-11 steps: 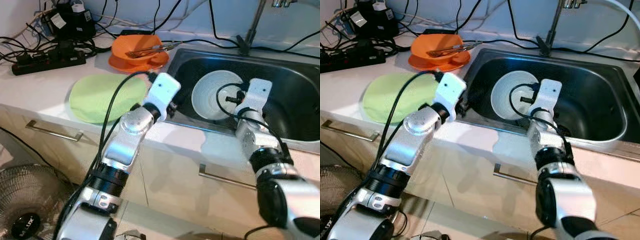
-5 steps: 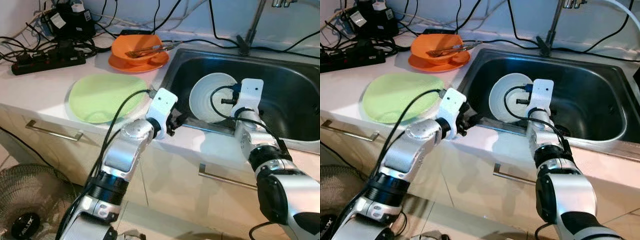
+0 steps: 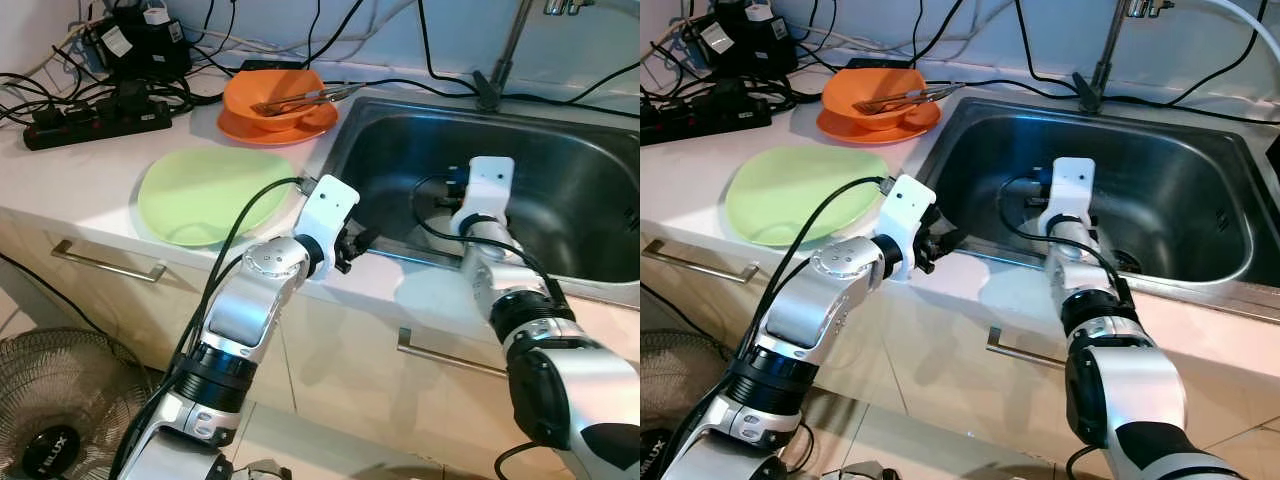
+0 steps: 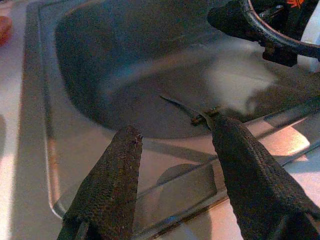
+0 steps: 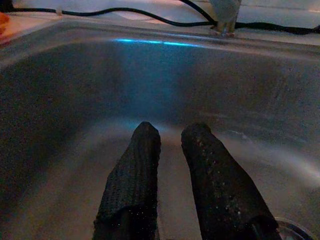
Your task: Kitchen organization
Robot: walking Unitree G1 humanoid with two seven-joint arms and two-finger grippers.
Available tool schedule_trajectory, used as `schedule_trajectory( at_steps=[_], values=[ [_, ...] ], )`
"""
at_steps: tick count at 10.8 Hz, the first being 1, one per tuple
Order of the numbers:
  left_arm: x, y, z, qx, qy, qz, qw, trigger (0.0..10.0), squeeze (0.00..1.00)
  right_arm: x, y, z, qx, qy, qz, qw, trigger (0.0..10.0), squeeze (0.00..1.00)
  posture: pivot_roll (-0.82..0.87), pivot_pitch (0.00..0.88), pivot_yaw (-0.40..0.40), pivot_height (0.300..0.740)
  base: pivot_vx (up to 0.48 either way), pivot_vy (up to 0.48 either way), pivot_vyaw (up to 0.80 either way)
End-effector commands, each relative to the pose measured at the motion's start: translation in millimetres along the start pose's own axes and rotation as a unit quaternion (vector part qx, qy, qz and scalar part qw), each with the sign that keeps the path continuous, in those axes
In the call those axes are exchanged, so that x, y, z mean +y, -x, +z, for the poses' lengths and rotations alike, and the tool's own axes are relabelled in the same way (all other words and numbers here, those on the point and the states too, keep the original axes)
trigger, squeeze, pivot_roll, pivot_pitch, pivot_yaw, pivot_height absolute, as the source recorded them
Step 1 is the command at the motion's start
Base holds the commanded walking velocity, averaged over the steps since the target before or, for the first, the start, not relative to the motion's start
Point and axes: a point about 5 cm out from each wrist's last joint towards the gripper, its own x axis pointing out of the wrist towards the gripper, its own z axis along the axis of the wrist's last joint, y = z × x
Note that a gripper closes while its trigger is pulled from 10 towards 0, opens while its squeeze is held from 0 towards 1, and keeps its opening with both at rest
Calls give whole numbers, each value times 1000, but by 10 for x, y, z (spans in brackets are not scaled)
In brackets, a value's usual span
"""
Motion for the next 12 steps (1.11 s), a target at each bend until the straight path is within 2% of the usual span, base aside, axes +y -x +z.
schedule_trajectory(
  at_steps=[1,3,4,5,6,7,10,12],
  values=[
    [-11,11,10,-5,-10,1,1000,10000,0,37,-22,98,-19,1,6,1000,10000,0,108,0,23,740,0,0,0],
    [55,15,88,-41,-32,38,998,10000,0,127,-21,277,-76,-27,33,996,10000,0,101,0,24,740,0,0,0],
    [137,33,159,-78,-73,75,991,10000,0,228,8,397,-118,-44,64,990,10000,0,96,0,24,740,0,0,0],
    [185,49,201,-106,-77,97,987,10000,0,277,32,457,-140,-52,77,986,10000,0,94,0,25,740,0,0,0],
    [299,117,276,-164,-85,147,972,10000,0,347,109,571,-187,-61,94,976,10000,0,85,0,24,740,0,0,0],
    [342,146,277,-180,-83,164,966,10000,0,367,155,603,-206,-59,101,971,10000,0,82,0,25,740,0,0,0],
    [515,321,126,-220,-83,223,946,10000,0,303,383,570,-246,-52,120,961,10000,0,65,0,25,740,0,0,0],
    [569,452,-29,-210,-98,233,945,10000,0,161,485,427,-234,-29,116,965,10000,0,59,0,25,740,0,0,0]
  ],
)
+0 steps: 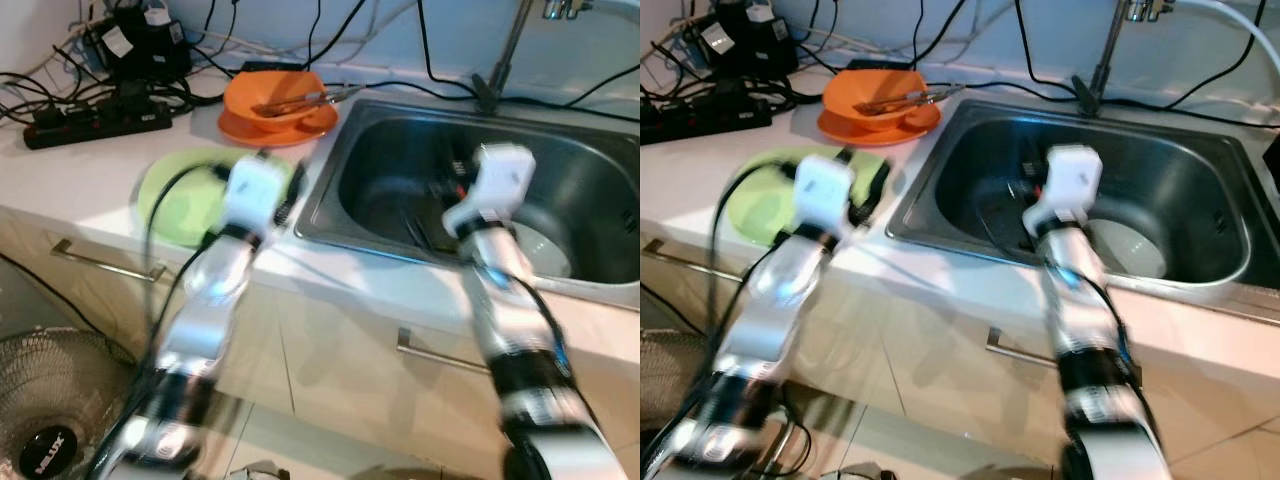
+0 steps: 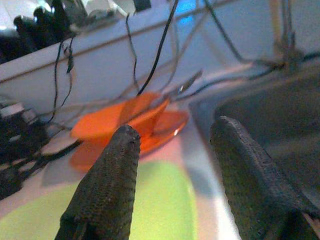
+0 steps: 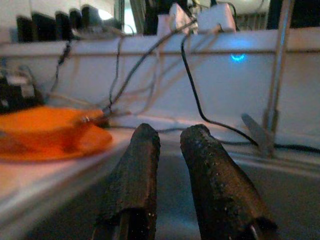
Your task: Kitchen organization
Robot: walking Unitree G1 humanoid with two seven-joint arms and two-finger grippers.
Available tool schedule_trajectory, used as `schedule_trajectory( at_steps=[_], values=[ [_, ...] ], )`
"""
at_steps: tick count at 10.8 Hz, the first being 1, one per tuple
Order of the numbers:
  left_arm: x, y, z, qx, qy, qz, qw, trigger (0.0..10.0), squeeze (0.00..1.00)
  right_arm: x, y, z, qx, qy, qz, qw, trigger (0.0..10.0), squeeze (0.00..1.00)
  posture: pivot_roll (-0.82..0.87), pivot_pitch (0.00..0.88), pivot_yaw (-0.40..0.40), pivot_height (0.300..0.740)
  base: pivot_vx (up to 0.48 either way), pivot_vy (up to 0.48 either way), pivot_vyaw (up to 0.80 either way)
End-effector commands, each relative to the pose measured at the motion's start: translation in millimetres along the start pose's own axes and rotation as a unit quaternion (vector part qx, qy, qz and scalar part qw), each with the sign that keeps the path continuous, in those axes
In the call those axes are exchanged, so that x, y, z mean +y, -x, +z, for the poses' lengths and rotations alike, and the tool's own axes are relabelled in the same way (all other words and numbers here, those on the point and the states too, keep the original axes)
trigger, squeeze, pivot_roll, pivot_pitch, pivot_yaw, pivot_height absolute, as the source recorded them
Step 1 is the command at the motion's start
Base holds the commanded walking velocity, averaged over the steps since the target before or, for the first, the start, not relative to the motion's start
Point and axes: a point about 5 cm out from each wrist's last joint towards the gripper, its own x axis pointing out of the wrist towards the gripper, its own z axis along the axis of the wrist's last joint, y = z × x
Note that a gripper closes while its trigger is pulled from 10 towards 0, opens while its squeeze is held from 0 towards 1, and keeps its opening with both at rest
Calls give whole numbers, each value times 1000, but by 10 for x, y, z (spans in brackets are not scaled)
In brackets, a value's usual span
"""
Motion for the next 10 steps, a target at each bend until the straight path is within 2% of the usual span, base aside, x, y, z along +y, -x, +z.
schedule_trajectory(
  at_steps=[1,3,6,7,8,9,10],
  values=[
    [62,87,-24,-3,-26,0,1000,10000,0,-73,77,13,6,11,4,1000,10000,0,57,0,24,740,0,0,0],
    [166,213,-31,2,-61,3,998,10000,0,-109,214,-26,22,12,2,1000,10000,0,59,0,21,740,0,0,0],
    [164,285,11,17,-148,-26,989,10000,0,73,283,-98,44,-15,10,999,10000,0,77,0,24,740,0,0,0],
    [150,299,-21,50,-207,-71,974,10000,0,145,273,-92,46,-25,19,998,10000,0,83,0,24,740,0,0,0],
    [204,323,-43,85,-256,-88,959,10000,0,164,266,-89,48,-28,19,998,10000,0,87,0,23,740,0,0,0],
    [246,336,-50,105,-284,-95,948,10000,0,174,267,-96,50,-29,19,998,10000,0,91,0,24,740,0,0,0],
    [294,350,-90,153,-314,-115,930,10000,0,201,260,-111,56,-33,21,998,10000,0,99,0,26,740,0,0,0]
  ],
)
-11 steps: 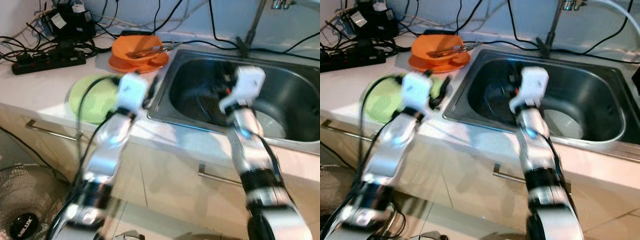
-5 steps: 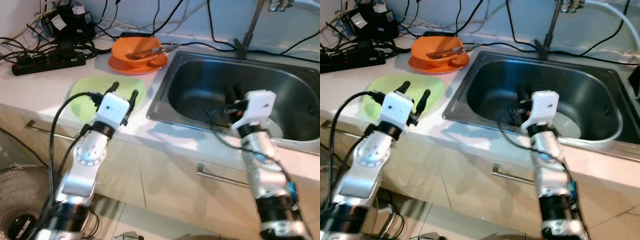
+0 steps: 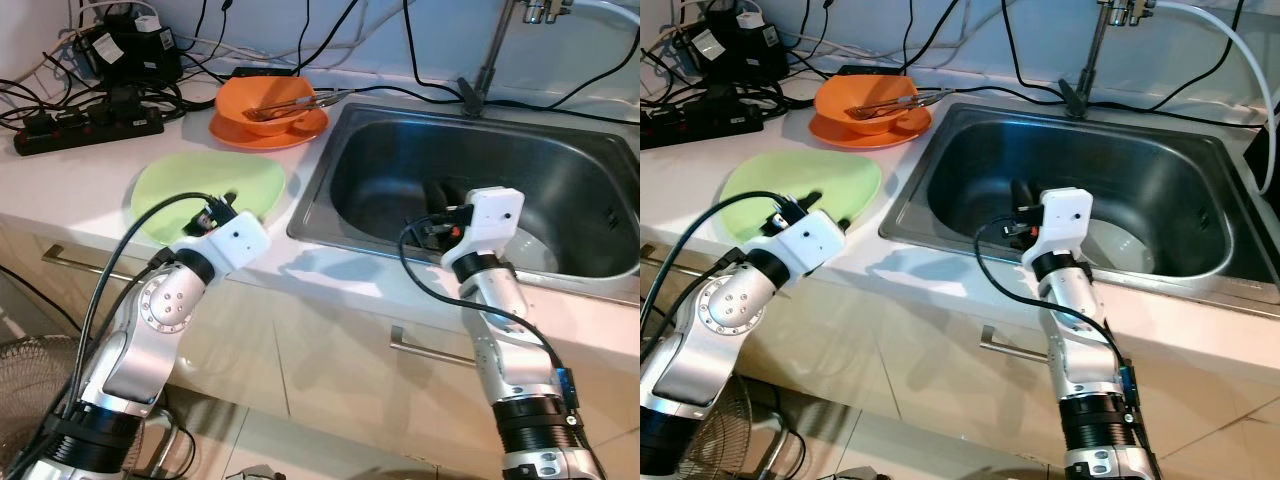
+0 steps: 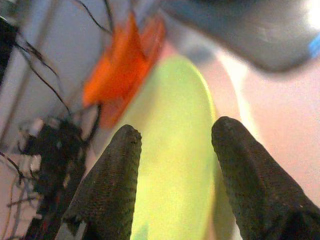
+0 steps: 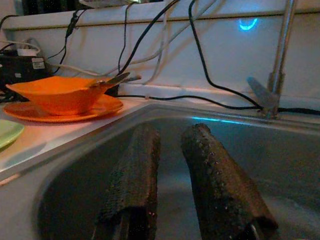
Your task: Kitchen organization
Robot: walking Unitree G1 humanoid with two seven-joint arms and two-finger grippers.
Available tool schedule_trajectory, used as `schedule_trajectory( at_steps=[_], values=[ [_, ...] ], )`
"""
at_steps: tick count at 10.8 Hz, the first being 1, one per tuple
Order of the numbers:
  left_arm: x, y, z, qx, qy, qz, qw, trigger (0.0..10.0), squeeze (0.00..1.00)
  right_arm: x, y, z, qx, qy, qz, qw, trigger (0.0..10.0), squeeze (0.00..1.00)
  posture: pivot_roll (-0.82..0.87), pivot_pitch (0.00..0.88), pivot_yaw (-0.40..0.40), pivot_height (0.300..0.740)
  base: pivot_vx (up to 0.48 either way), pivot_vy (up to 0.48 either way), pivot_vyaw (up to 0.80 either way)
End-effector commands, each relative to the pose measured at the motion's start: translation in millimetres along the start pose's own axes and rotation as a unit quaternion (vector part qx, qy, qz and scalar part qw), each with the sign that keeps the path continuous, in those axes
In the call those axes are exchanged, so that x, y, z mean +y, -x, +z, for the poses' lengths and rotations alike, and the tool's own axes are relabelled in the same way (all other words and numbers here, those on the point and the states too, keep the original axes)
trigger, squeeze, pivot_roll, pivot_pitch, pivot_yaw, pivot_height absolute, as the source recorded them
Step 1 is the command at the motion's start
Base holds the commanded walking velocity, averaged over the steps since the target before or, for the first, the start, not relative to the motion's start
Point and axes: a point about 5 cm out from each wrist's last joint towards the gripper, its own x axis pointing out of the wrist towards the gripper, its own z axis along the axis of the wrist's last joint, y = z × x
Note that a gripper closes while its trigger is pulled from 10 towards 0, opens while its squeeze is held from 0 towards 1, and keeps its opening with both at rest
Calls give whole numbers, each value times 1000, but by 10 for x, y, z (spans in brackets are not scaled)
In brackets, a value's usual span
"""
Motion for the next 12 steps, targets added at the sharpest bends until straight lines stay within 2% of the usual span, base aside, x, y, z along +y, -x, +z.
schedule_trajectory(
  at_steps=[1,3,5,9,12],
  values=[
    [49,3,36,22,-19,-11,1000,10000,0,48,-36,22,1,-11,4,1000,10000,0,102,0,29,740,0,0,0],
    [46,-1,30,39,-19,-28,999,10000,0,82,-55,33,0,-17,6,1000,10000,0,100,4,34,740,0,0,0],
    [56,-12,16,61,-41,-37,997,10000,0,79,-52,28,2,-20,2,1000,10000,0,99,8,37,740,0,0,0],
    [126,-125,-15,99,-136,-46,985,10000,0,106,-73,22,6,-32,-2,999,10000,0,103,14,37,740,0,0,0],
    [103,-224,-32,116,-150,-53,980,10000,0,117,-83,15,8,-36,-3,999,10000,0,99,14,38,740,0,0,0]
  ],
)
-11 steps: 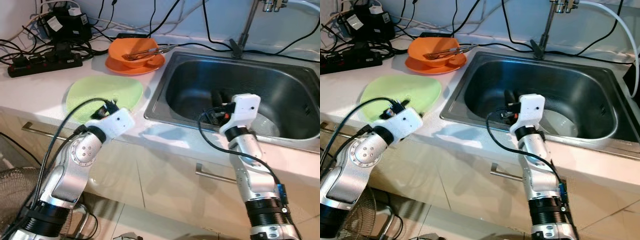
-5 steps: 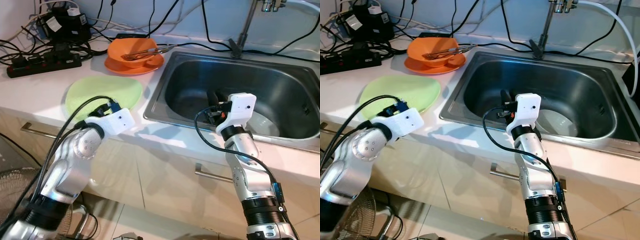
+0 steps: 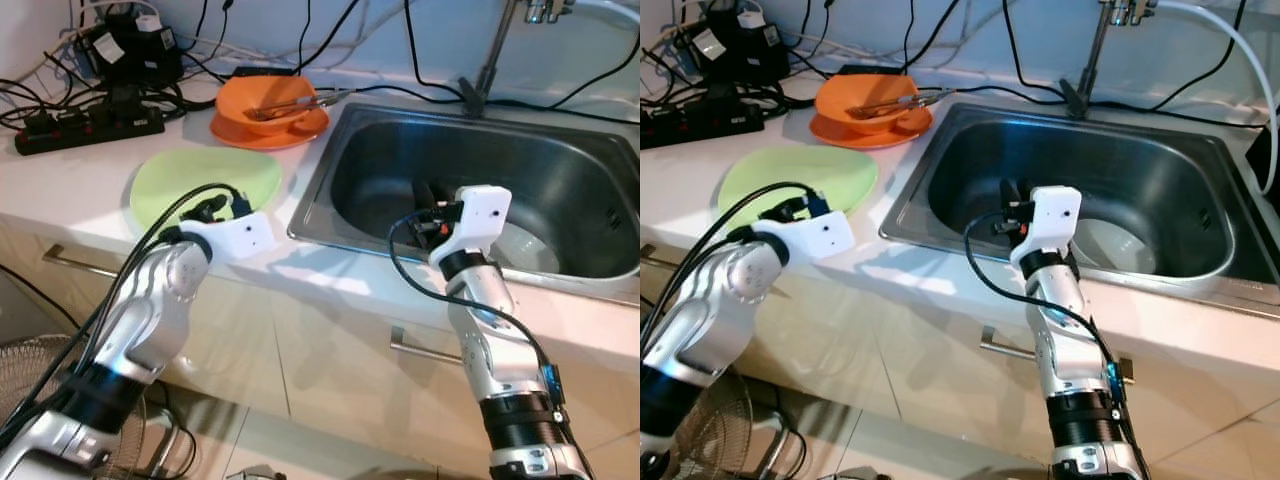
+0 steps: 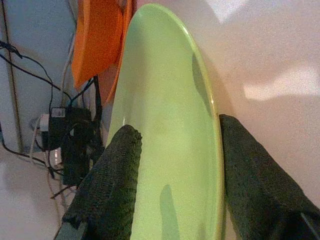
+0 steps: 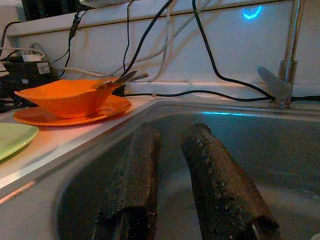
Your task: Kitchen organization
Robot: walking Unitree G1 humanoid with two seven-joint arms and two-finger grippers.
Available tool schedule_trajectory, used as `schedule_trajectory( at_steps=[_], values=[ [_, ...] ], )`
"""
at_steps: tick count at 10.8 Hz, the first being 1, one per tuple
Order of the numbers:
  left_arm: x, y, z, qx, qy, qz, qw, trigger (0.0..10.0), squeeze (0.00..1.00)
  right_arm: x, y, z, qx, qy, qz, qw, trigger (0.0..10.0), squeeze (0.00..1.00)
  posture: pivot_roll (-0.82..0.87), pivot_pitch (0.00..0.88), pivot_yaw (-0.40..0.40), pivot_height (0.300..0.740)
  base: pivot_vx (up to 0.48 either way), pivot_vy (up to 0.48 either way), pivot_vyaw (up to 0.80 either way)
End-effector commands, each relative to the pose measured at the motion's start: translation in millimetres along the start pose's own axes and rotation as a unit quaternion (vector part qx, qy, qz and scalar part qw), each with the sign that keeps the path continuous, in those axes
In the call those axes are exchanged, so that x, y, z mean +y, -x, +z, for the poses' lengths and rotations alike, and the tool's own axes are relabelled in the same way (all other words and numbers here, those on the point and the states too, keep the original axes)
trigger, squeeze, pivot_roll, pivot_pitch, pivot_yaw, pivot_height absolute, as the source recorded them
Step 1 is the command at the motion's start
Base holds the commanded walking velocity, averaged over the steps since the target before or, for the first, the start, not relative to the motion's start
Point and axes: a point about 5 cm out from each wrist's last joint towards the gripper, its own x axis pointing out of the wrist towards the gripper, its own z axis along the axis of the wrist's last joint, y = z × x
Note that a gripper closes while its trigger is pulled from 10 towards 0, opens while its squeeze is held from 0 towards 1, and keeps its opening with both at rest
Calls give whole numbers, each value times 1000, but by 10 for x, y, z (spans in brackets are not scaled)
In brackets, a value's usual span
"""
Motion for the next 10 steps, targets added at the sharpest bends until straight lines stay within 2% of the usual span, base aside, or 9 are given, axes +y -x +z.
schedule_trajectory(
  at_steps=[1,2,4,7,8,10],
  values=[
    [-79,-42,-47,18,-11,-16,1000,10000,0,7,-32,17,1,-5,-1,1000,10000,0,99,15,38,740,0,0,0],
    [-83,-73,-79,30,-17,-15,999,10000,0,11,-36,12,2,-8,-2,1000,10000,0,100,14,40,740,0,0,0],
    [-79,-134,-155,64,-55,-14,996,10000,0,20,-47,10,1,-11,-3,1000,10000,0,99,11,40,740,0,0,0],
    [-66,-198,-256,93,-68,-13,993,10000,0,43,-57,3,2,-14,-1,1000,10000,0,101,11,40,740,0,0,0],
    [-66,-220,-280,97,-68,-14,993,0,0,44,-55,-2,3,-15,-2,1000,10000,0,96,9,43,740,0,0,0],
    [-80,-239,-254,90,-67,-14,994,0,0,37,-56,-6,3,-15,-4,1000,10000,0,97,9,41,740,0,0,0]
  ],
)
